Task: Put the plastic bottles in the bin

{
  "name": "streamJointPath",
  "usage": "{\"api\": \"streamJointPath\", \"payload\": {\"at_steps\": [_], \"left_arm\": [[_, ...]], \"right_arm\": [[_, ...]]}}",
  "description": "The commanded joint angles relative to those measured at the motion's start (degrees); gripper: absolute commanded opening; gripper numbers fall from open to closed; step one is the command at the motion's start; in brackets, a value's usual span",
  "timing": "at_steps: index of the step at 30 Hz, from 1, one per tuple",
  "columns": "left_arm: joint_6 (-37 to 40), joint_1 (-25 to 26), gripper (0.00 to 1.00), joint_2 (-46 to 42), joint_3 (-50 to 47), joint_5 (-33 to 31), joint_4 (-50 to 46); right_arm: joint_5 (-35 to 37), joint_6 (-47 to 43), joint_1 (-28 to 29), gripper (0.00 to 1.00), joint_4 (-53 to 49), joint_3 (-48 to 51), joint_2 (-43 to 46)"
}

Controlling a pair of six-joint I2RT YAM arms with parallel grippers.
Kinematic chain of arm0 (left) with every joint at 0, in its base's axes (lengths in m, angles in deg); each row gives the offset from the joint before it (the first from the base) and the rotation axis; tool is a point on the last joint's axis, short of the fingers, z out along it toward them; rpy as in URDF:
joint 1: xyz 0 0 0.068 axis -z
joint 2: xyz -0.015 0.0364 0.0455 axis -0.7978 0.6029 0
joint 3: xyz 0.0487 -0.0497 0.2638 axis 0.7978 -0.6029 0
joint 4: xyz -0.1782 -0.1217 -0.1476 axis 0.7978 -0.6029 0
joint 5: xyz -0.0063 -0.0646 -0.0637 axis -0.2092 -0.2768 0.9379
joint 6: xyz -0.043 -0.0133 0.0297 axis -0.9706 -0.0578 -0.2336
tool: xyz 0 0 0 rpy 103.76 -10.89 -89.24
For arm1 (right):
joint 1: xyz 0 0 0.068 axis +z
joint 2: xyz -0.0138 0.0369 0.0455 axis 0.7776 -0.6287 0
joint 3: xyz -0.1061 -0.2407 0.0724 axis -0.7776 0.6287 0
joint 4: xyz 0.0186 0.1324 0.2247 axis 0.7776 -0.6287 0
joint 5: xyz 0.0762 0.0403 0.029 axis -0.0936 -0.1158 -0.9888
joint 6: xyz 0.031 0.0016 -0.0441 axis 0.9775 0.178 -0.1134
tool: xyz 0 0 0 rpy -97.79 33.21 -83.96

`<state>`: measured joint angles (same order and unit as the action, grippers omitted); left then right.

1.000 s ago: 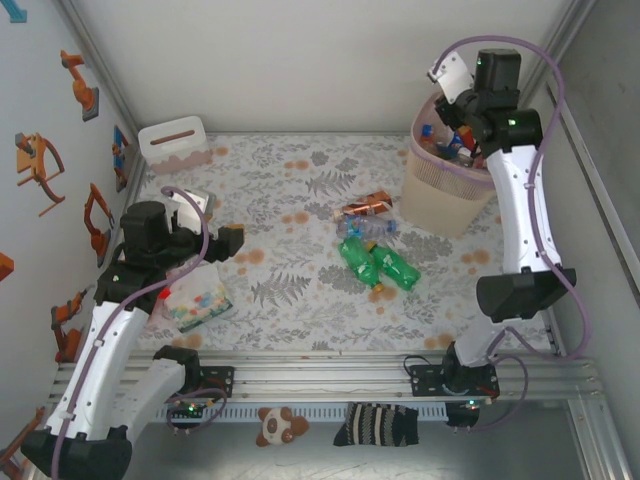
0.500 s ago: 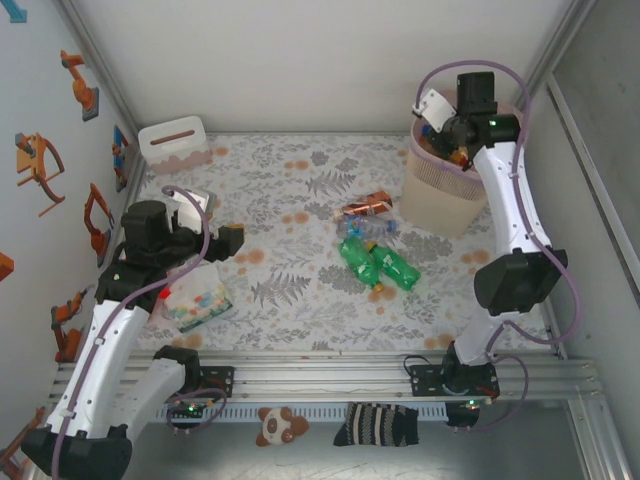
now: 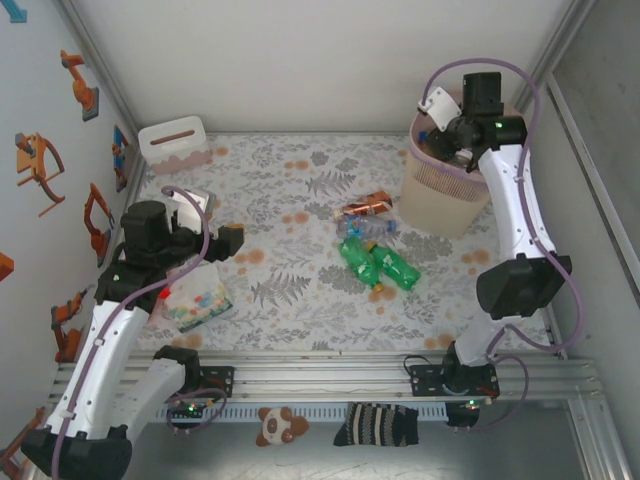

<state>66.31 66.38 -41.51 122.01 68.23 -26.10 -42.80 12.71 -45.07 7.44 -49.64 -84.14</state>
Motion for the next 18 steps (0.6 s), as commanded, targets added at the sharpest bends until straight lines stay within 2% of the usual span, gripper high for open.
{"api": "streamJointPath", "payload": {"at_steps": [1,6,10,14,18], "left_arm": [[1.3,-0.3,0.85,-0.7,-0.7,-0.1,0.7],[1.3,-0.3,0.85,-0.6,-0.7,-0.1,0.6],[1.2,-0.3,0.85,-0.4,-0.7,0.1,0.6],[1.4,-0.3,0.85,-0.3,-0.7,-0.1,0.7],[1.4,-0.3,0.85,-0.2,-0.7,-0.1,0.7]], "right_arm": [[-2.2,9.5,0.0,0.55,-0.2,-3.9,2.4],[-2.0,22.9,0.0,0.49,-5.3,-9.2,0.4],[-4.7,33.9,0.0,0.45,-8.6,-10.6,0.7],[-8.5,43.8,0.1,0.44,-10.3,-8.0,2.9],[-10.4,48.8,1.9,0.44,-8.8,-2.7,6.2]]}}
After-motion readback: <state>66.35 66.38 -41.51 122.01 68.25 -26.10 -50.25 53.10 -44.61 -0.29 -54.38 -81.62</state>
